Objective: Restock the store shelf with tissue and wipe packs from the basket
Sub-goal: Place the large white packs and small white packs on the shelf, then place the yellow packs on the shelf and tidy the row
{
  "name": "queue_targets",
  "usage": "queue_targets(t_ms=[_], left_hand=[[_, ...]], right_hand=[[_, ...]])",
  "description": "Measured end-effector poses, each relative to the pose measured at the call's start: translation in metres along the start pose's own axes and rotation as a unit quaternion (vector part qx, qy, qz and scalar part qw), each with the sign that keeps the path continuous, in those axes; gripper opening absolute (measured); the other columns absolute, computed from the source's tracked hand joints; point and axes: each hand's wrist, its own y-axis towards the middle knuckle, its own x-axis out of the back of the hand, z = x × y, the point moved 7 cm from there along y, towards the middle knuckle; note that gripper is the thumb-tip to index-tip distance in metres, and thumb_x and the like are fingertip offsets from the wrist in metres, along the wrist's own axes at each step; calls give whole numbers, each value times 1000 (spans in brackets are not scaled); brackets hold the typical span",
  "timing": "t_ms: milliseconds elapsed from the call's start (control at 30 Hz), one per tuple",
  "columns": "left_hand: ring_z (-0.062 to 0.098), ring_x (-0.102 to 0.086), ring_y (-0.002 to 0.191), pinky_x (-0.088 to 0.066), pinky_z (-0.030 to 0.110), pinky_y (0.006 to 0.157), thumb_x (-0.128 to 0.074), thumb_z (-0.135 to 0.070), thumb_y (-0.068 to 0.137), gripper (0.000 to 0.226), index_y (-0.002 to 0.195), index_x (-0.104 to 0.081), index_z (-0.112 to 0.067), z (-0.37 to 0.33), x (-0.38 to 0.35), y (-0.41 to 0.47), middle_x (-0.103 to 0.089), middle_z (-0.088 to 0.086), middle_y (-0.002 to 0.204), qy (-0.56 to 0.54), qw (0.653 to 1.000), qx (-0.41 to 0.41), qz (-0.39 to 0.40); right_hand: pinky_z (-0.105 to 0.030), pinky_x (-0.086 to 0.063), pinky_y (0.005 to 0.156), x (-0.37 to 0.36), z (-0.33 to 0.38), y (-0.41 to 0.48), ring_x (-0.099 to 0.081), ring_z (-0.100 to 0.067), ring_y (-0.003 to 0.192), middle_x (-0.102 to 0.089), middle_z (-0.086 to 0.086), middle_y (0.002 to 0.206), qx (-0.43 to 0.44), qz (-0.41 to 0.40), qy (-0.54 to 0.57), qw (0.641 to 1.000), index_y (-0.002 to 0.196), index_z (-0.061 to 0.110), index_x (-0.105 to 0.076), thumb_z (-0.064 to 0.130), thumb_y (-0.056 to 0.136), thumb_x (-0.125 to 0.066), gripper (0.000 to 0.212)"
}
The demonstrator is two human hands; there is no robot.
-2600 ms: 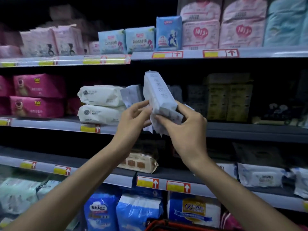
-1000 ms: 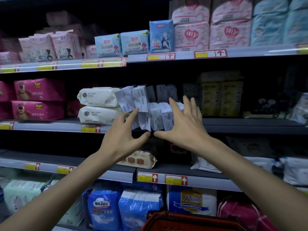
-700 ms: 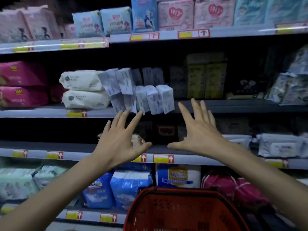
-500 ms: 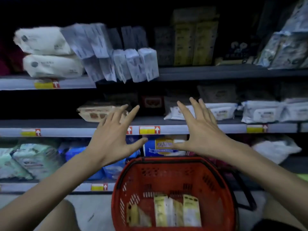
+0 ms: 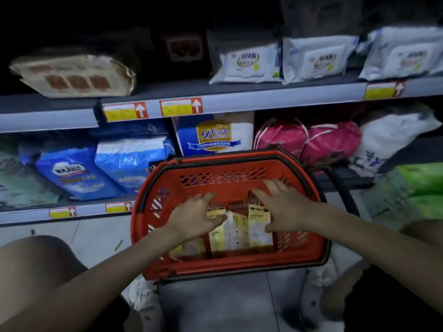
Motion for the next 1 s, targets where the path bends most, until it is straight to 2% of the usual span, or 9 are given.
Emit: queue_targets(t_ms=[133,233,333,433,500,667,733,833,1000], left_hand=[[27,-66,120,-57,40,95,-61,-68,91,85,160,-33,-27,8,-70,34,-61,9,145,-77,989,45,114],[25,-68,112,-57,39,95,-60,-69,91,88,162,-29,-26,15,-106,58,-64,9,141,-85,982,70,153],[25,-67,109,-50,29,80,-60,-64,95,91,164,-22,-19,18,-138,81,-62,11,144,-101,974,81,185],[32,-64,118,-50,32,81,-64,-57,96,95,165,-16,-10,23,-166,101,-57,15,148,-129,965,113,196],[34,-58,127,-52,36,92,-68,-55,95,97,163,-19,-5,26,-182,111,-53,17,151,-158,955,148,201],[32,-66,116,-52,37,86,-74,-57,89,82,143,-54,1,31,-211,126,-67,16,131,-240,921,239,194],[33,-64,122,-52,39,86,-79,-52,86,86,147,-50,1,28,-216,128,-66,17,136,-257,915,254,179],[28,-67,111,-49,32,77,-88,-43,80,93,151,-44,-2,25,-222,129,-67,11,128,-272,907,270,175],[30,-61,128,-51,32,84,-92,-37,76,117,162,-21,-1,20,-226,131,-59,15,146,-262,908,260,198]], right_hand=[[-49,-44,109,-30,-12,15,-33,-38,142,-27,-15,155,-1,58,8,998,163,24,-10,48,88,-75,102],[-45,-49,102,-39,-14,22,-44,-36,137,-37,-13,152,13,72,-7,997,161,20,-20,44,93,-70,88],[-40,-51,86,-48,-16,27,-55,-33,123,-50,-9,138,22,81,-29,996,150,19,-38,40,98,-65,62],[-38,-45,79,-56,-18,30,-58,-33,119,-54,-8,135,28,85,-48,995,147,21,-41,33,99,-61,53],[-37,-42,76,-60,-19,31,-58,-32,117,-55,-8,134,32,85,-58,994,147,21,-41,30,100,-60,51],[-35,-40,74,-56,-22,33,-59,-31,114,-55,-8,130,26,61,-65,996,144,21,-43,26,101,-59,46],[-36,-38,75,-51,-24,35,-57,-32,118,-54,-8,132,24,41,-59,997,146,21,-42,29,101,-60,48],[-38,-40,78,-46,-28,37,-56,-33,119,-52,-10,134,19,20,-55,998,145,20,-42,32,100,-62,50],[-37,-38,76,-52,-32,36,-55,-32,119,-51,-11,136,10,23,-58,998,144,20,-42,27,98,-63,50]])
